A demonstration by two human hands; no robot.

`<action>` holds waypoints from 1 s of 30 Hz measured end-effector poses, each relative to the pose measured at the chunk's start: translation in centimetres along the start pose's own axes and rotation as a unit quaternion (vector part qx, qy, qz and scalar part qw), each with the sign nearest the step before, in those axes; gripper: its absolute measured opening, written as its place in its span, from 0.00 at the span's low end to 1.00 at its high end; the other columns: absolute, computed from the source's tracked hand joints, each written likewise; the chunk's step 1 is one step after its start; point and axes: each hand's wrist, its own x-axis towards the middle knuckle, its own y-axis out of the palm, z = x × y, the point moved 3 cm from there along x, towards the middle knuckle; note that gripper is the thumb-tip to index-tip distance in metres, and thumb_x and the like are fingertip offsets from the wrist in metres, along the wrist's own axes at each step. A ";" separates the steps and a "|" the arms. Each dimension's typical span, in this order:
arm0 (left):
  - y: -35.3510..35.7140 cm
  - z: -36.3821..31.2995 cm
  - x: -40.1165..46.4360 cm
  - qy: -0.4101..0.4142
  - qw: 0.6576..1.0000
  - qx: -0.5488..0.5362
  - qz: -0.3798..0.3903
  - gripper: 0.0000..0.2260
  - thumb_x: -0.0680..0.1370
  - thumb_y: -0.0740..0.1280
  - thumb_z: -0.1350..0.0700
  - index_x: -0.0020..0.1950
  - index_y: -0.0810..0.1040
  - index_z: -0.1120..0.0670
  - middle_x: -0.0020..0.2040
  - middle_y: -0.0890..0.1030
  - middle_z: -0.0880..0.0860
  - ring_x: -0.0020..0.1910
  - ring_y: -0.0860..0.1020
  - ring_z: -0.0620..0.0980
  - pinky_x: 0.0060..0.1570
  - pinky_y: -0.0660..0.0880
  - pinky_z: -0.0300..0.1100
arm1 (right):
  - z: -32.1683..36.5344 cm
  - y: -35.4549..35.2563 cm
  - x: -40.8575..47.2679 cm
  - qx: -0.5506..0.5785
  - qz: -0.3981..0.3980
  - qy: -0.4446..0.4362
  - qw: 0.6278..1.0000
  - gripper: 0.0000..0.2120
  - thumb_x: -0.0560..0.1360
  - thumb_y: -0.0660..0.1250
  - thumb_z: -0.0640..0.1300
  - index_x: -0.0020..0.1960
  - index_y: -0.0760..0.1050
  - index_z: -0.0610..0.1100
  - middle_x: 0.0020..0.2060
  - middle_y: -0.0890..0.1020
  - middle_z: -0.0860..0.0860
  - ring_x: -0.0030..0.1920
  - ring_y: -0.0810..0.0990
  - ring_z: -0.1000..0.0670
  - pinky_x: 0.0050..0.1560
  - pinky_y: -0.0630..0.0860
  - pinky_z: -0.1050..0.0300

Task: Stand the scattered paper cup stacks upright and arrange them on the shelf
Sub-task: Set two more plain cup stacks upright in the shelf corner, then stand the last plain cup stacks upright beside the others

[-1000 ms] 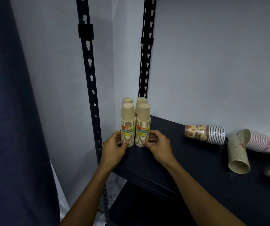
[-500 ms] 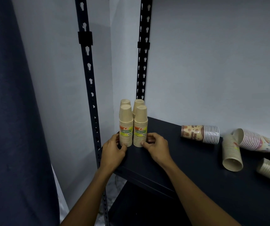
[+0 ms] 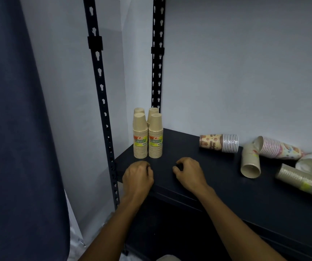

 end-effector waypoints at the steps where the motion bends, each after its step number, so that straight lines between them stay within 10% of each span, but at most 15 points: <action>1: 0.1 -0.6 -0.1 0.014 1.000 0.003 0.017 0.06 0.74 0.65 0.60 0.41 0.81 0.57 0.39 0.82 0.53 0.39 0.79 0.51 0.34 0.71 0.41 | -0.4 -0.6 -0.7 -0.005 -0.002 -0.003 1.000 0.11 0.76 0.67 0.47 0.52 0.79 0.40 0.50 0.81 0.46 0.49 0.79 0.48 0.48 0.76 0.54; 18: 6.0 -15.7 -1.8 0.136 0.952 -0.086 0.260 0.11 0.76 0.66 0.51 0.56 0.80 0.50 0.56 0.82 0.48 0.55 0.78 0.48 0.54 0.74 0.43 | -11.8 -13.4 -12.1 -0.048 -0.057 0.103 0.992 0.13 0.74 0.68 0.50 0.57 0.80 0.47 0.53 0.83 0.51 0.54 0.80 0.52 0.55 0.76 0.56; 30: 10.3 -23.2 1.0 0.014 0.932 -0.248 0.264 0.17 0.74 0.69 0.48 0.57 0.79 0.58 0.54 0.81 0.55 0.55 0.78 0.54 0.54 0.73 0.44 | -20.4 -22.3 -17.3 -0.085 -0.296 0.203 0.929 0.19 0.72 0.70 0.40 0.63 0.75 0.42 0.65 0.73 0.42 0.63 0.73 0.42 0.62 0.71 0.50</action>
